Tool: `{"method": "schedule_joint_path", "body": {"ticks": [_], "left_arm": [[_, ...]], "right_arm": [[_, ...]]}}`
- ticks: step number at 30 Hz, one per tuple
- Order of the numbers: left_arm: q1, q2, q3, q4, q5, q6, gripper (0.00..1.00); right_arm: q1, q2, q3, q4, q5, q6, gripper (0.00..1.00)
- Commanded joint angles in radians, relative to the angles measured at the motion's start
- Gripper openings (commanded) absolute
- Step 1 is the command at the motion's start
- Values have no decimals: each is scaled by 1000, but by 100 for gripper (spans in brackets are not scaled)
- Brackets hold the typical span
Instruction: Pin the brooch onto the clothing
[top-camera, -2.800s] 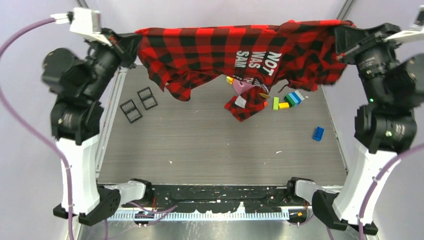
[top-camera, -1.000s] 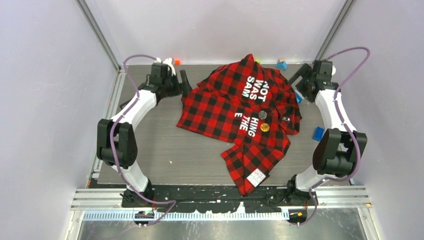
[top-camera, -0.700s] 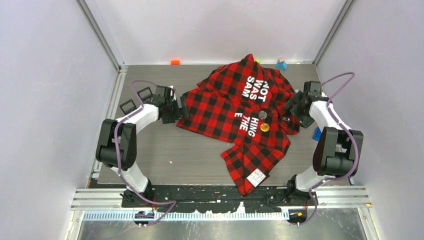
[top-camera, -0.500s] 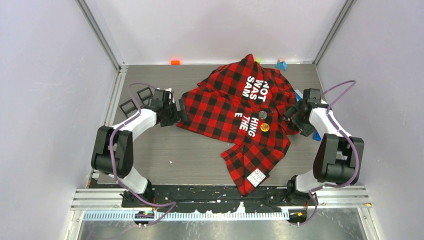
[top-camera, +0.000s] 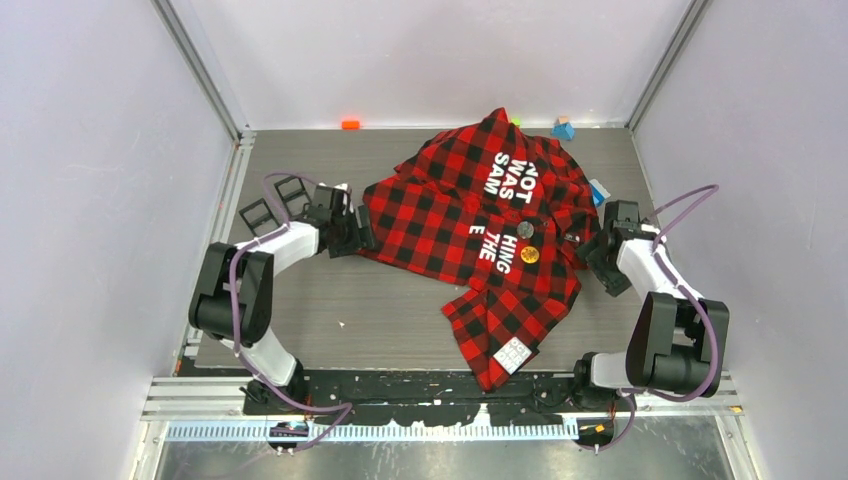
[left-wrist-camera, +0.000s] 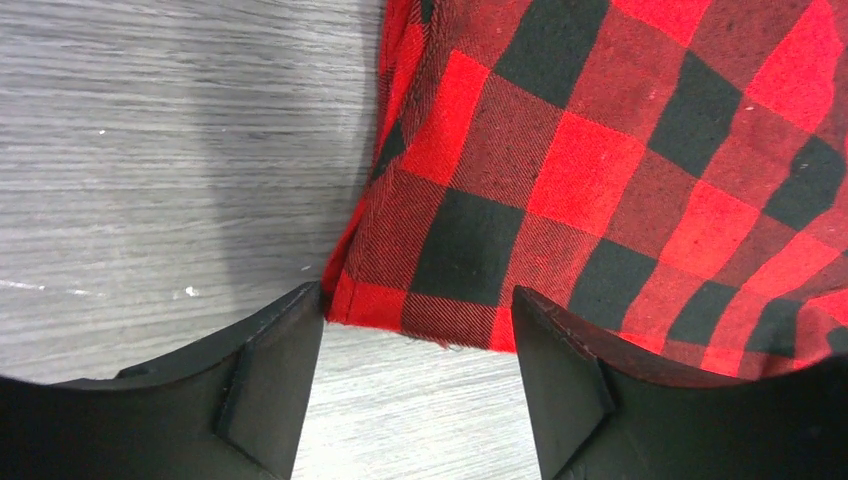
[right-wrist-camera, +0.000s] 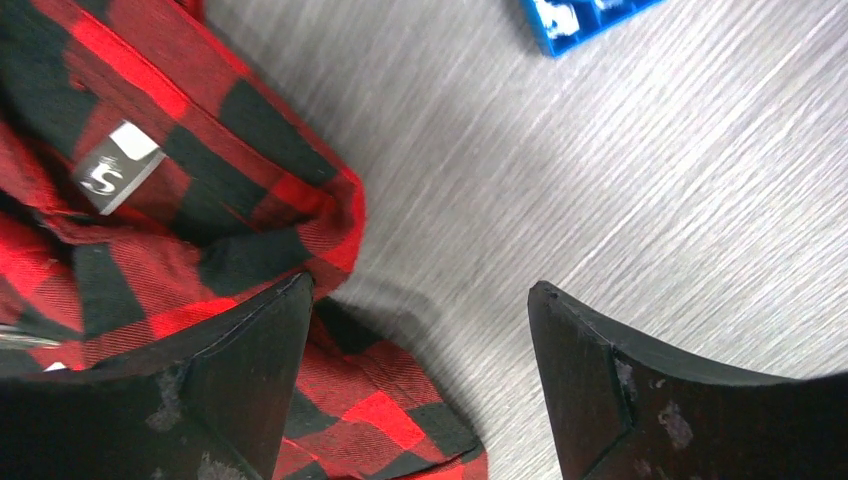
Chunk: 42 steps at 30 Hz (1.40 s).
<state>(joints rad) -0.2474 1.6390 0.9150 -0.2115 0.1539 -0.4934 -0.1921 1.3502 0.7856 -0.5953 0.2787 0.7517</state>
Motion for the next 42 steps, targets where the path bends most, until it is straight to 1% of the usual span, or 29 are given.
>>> {"method": "schedule_joint_path", "body": {"ticks": [1, 3, 4, 5, 6, 7, 8, 9, 10, 11, 12, 13, 14, 16, 19, 22, 27, 31, 32, 33, 34, 35, 36, 37, 38, 40, 42], "left_arm": [[-7, 45, 25, 93, 9, -2, 67], [-7, 64, 29, 111, 2, 1, 59], [-7, 72, 30, 120, -2, 3, 54], [-6, 81, 31, 128, -7, 3, 47], [-6, 89, 35, 131, -14, 4, 41], [-6, 99, 39, 131, -21, 7, 35], [-6, 106, 45, 130, -28, 11, 30], [-6, 113, 50, 123, -40, 14, 24], [-6, 117, 54, 117, -57, 19, 17], [-6, 116, 55, 112, -76, 22, 11], [-5, 113, 53, 110, -91, 23, 6], [-3, 107, 48, 107, -105, 25, 1], [-3, 97, 41, 107, -120, 26, 0], [2, 80, 22, 106, -143, 29, 0], [17, 48, 0, 116, -177, 29, 0], [29, 31, -4, 115, -177, 32, 0], [55, 12, 6, 103, -201, 46, 0], [72, 10, 33, 80, -166, 49, 0], [73, 7, 32, 82, -159, 47, 5], [73, 3, 32, 83, -137, 44, 16], [73, -2, 34, 79, -123, 43, 36], [73, -11, 37, 72, -116, 42, 60], [73, -21, 41, 64, -114, 42, 82], [73, -36, 44, 52, -118, 42, 91], [73, -55, 50, 39, -124, 45, 97], [72, -104, 64, 4, -139, 46, 100], [72, -160, 84, -34, -145, 47, 100]], "right_arm": [[-4, -30, -43, 55, 0, 42, 84], [-5, -24, -58, 83, -12, 47, 79], [-7, -17, -62, 93, -13, 50, 74], [-7, -12, -68, 111, -10, 51, 71], [-8, -2, -70, 118, -6, 52, 65], [-8, 3, -73, 133, 7, 52, 61], [-11, 16, -73, 139, 12, 51, 50], [-13, 24, -74, 146, 24, 50, 44], [-20, 37, -72, 149, 29, 49, 35], [-23, 43, -68, 151, 38, 49, 30], [-34, 52, -68, 156, 43, 48, 24], [-40, 60, -66, 157, 53, 48, 22], [-56, 64, -65, 160, 55, 48, 9], [-82, 70, -62, 171, 53, 48, 2], [-119, 80, -57, 184, 35, 43, 1], [-130, 80, -51, 197, 16, 27, 1], [-133, 19, -66, 235, -59, -25, 1], [-132, -52, -104, 262, -88, -45, 9], [-132, -72, -107, 264, -90, -52, 13], [-132, -80, -110, 266, -94, -54, 15], [-132, -95, -110, 267, -95, -63, 27], [-132, -103, -107, 265, -100, -67, 35], [-133, -117, -103, 262, -101, -75, 52], [-132, -125, -95, 255, -102, -79, 58], [-132, -140, -91, 250, -101, -88, 67], [-132, -165, -74, 236, -106, -107, 75], [-133, -191, -48, 218, -107, -127, 78]]}}
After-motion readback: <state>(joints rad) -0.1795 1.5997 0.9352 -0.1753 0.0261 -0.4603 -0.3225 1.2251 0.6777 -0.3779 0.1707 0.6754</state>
